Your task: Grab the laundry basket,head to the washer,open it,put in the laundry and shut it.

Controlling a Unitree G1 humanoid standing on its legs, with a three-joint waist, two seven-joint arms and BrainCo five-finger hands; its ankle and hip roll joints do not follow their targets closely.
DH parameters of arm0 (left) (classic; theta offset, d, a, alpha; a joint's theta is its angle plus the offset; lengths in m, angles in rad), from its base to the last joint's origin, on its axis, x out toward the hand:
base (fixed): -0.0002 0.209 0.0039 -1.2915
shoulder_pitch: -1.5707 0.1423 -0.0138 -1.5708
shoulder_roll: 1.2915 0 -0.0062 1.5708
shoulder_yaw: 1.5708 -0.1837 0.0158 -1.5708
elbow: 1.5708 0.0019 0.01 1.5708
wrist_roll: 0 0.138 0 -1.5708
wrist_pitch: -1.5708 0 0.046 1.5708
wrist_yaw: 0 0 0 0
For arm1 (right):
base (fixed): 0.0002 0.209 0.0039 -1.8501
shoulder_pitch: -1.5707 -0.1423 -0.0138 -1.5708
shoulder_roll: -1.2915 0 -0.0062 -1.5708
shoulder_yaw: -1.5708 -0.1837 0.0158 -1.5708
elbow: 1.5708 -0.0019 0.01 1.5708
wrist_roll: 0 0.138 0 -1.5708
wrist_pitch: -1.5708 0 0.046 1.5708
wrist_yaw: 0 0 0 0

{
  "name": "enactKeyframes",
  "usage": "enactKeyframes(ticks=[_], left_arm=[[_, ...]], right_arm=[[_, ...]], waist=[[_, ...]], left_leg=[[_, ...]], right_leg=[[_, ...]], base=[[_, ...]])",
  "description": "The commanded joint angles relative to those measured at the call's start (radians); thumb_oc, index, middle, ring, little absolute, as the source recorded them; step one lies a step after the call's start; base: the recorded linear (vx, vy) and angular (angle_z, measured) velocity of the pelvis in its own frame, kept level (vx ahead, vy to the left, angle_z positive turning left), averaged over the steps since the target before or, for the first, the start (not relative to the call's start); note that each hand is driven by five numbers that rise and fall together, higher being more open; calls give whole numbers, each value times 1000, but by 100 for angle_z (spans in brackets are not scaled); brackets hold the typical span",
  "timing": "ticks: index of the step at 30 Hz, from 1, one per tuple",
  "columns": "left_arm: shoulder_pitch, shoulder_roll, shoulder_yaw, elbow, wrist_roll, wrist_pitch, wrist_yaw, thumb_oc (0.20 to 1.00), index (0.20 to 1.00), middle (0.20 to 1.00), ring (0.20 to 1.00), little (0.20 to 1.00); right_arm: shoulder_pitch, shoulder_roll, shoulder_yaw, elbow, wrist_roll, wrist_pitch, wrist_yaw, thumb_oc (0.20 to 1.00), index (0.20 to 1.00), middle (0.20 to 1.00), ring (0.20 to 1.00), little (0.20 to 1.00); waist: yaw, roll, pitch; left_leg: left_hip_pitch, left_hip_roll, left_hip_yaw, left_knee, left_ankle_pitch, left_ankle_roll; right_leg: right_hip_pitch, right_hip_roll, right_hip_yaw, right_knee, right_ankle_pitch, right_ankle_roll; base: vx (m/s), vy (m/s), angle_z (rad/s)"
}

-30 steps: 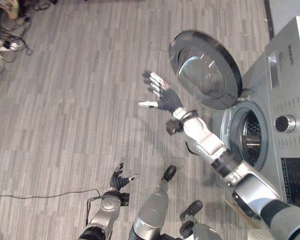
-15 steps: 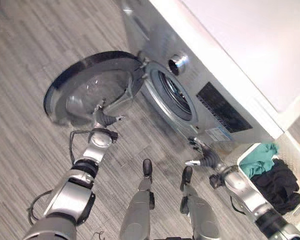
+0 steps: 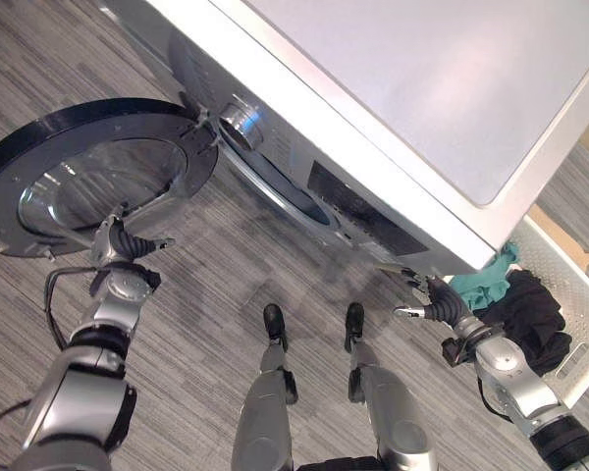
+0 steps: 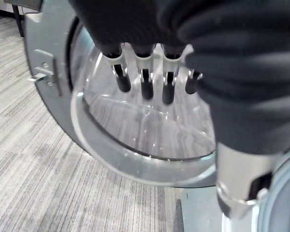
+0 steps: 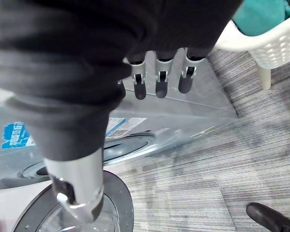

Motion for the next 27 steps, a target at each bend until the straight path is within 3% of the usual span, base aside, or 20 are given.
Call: enactKeyframes(ticks=[1, 3, 4, 7, 11, 14, 17, 19, 21, 22, 23, 27], left_arm=[[63, -44, 76, 4, -48, -37, 23, 1000, 1000, 1000, 1000, 1000], [179, -123, 112, -69, -72, -48, 24, 1000, 1000, 1000, 1000, 1000], [344, -235, 134, -158, -97, -51, 6, 1000, 1000, 1000, 1000, 1000], [397, -268, 142, -183, -106, -51, -5, 1000, 1000, 1000, 1000, 1000], [584, -373, 169, -162, -131, -33, -69, 1000, 1000, 1000, 1000, 1000], [623, -400, 156, -128, -110, -34, -95, 1000, 1000, 1000, 1000, 1000], [645, -446, 130, -94, -112, -24, -135, 1000, 1000, 1000, 1000, 1000], [642, -455, 118, -88, -114, -27, -140, 1000, 1000, 1000, 1000, 1000], [635, -472, 86, -80, -117, -35, -145, 1000, 1000, 1000, 1000, 1000], [634, -472, 86, -79, -117, -35, -145, 1000, 1000, 1000, 1000, 1000], [638, -490, 45, -79, -129, -45, -157, 1000, 1000, 1000, 1000, 1000], [630, -493, 11, -57, -117, -50, -163, 1000, 1000, 1000, 1000, 1000]], right_arm=[[11, 68, -23, -63, 1, -75, -14, 1000, 1000, 1000, 1000, 1000], [0, 89, -35, -66, -33, -77, -33, 1000, 1000, 1000, 1000, 1000], [-3, 104, -67, -78, -114, -74, -62, 1000, 1000, 1000, 1000, 1000], [-1, 107, -78, -84, -143, -71, -69, 1000, 1000, 1000, 1000, 1000], [36, 112, -137, -80, -321, -51, -127, 1000, 1000, 1000, 1000, 1000], [84, 115, -173, -76, -370, -47, -147, 1000, 1000, 1000, 1000, 1000], [123, 87, -190, -43, -409, -30, -167, 1000, 1000, 1000, 1000, 1000], [118, 70, -183, -36, -432, -27, -174, 1000, 1000, 1000, 1000, 1000], [92, 38, -162, -11, -461, -17, -177, 1000, 1000, 1000, 1000, 1000], [91, 38, -162, -10, -461, -17, -177, 1000, 1000, 1000, 1000, 1000], [65, 6, -129, 43, -504, -9, -180, 1000, 1000, 1000, 1000, 1000], [10, -23, -96, 117, -524, -7, -197, 1000, 1000, 1000, 1000, 1000]], waist=[[34, -37, -87], [38, -35, -103], [46, -17, -129], [52, -9, -137], [71, 38, -206], [57, 35, -238], [43, 44, -250], [44, 50, -243], [51, 42, -231], [50, 42, -232], [66, 40, -228], [81, 57, -228]], left_leg=[[-11, -25, -24, 111, -157, -10], [31, -21, 4, 117, -181, -3], [118, -12, 60, 111, -210, 6], [146, -7, 84, 107, -215, 7], [277, 34, 185, 95, -256, -7], [289, 41, 187, 123, -265, -17], [251, 120, 193, 324, -212, -76], [238, 135, 161, 373, -194, -87], [198, 100, 69, 386, -179, -73], [197, 99, 68, 386, -178, -72], [166, 17, -70, 301, -235, -60], [138, -26, -132, 192, -197, -60]], right_leg=[[-36, -70, 34, 76, -104, 74], [-13, -69, 45, 91, -113, 75], [15, -77, 24, 153, -135, 78], [20, -87, -8, 178, -139, 77], [78, -154, -285, 268, -189, 59], [134, -107, -234, 199, -217, 45], [209, -55, -177, 108, -231, 1], [225, -37, -160, 97, -238, -14], [230, -32, -131, 81, -235, -34], [229, -32, -132, 81, -235, -34], [238, -28, -80, 75, -243, -22], [232, -12, -35, 76, -244, -5]], base=[[97, 16, -13], [122, 34, -28], [134, 41, -39], [88, 19, -94], [198, -120, -77], [162, -230, -37], [86, -274, -37], [30, -104, -42], [-57, -29, -49], [15, 13, -87], [76, 24, -76], [104, 101, -58]])
